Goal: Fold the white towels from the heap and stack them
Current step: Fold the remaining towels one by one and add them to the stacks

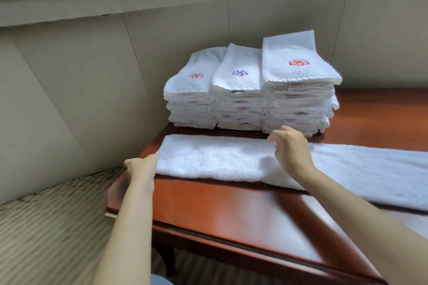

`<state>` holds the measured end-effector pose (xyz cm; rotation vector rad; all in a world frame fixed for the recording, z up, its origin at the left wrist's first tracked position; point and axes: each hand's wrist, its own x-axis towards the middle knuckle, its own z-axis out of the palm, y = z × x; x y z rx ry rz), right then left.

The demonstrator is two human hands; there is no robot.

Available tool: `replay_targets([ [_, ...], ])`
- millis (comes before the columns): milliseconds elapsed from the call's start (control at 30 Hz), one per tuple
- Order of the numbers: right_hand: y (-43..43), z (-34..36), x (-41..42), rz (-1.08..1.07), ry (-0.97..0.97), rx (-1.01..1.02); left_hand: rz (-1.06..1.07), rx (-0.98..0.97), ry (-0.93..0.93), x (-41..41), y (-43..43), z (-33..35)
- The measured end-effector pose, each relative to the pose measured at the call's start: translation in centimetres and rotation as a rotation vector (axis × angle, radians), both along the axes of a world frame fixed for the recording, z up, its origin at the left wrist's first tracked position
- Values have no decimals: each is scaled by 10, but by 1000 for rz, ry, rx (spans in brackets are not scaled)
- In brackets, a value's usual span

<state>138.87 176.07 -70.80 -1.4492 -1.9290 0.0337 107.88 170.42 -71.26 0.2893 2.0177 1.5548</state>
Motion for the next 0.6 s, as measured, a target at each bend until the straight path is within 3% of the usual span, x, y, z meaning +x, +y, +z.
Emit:
replay_targets([
  [67,-8,1,-4,79,22,19,-26,173,-246,5,0,1],
  [167,-25,0,-4,144,-66,62,-133,202,-263,21,1,-3],
  [267,-43,-6,4,152,-192,96,-92,181,-106,32,5,-3],
  [500,-68,-25,35,129,-490,-54,69,175,357,3,22,19],
  [600,-67,-28,43,140,-548,-126,60,39,452,-2,21,9],
])
